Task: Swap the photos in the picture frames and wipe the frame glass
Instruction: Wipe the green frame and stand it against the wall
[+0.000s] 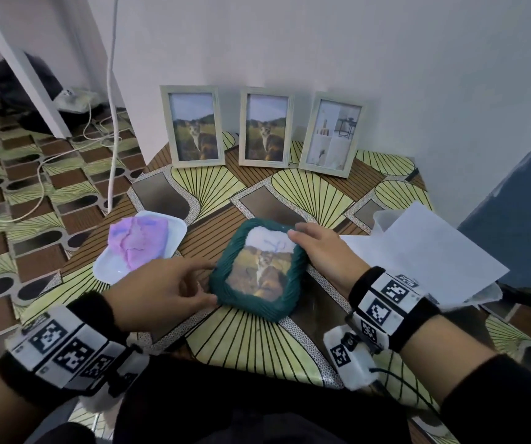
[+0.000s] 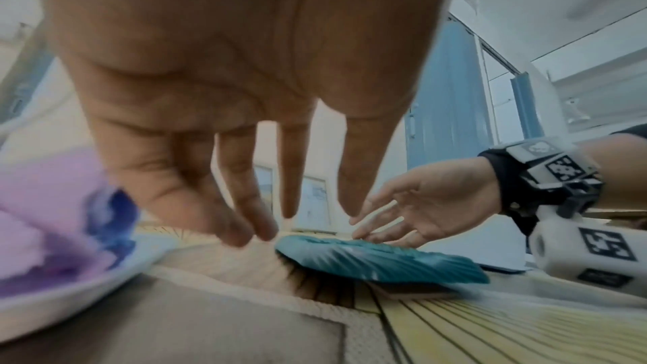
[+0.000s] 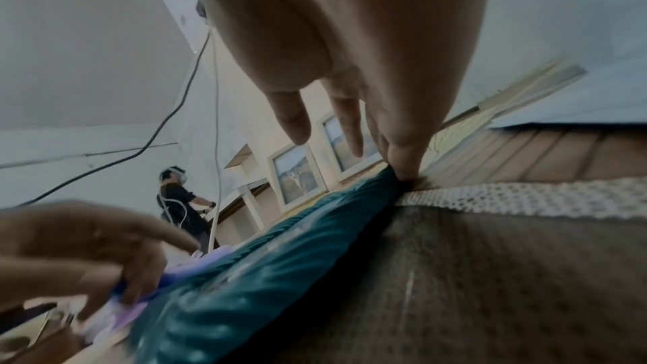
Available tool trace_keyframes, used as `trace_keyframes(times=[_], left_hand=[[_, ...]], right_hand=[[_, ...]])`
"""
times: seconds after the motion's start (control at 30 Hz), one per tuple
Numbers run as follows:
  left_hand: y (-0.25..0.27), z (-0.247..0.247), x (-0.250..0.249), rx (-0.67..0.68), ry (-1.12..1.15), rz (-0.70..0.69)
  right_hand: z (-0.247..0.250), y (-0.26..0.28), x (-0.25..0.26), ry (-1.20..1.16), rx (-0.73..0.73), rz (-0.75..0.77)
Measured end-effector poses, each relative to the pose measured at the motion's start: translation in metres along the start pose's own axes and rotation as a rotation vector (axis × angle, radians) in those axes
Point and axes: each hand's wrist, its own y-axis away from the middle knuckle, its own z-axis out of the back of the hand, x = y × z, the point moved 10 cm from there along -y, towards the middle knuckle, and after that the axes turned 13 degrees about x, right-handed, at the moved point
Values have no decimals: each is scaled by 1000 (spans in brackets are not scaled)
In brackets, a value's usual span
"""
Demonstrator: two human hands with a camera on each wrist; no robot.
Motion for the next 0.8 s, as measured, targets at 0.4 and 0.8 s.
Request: trace_keyframes(times=[0.4, 0.8], left_hand=[[24, 81, 36, -282, -299, 86], [4, 47, 82, 51, -348, 266]], right_hand=[[-37, 25, 6, 506, 82, 88], [-38, 7, -15, 482, 178, 33]])
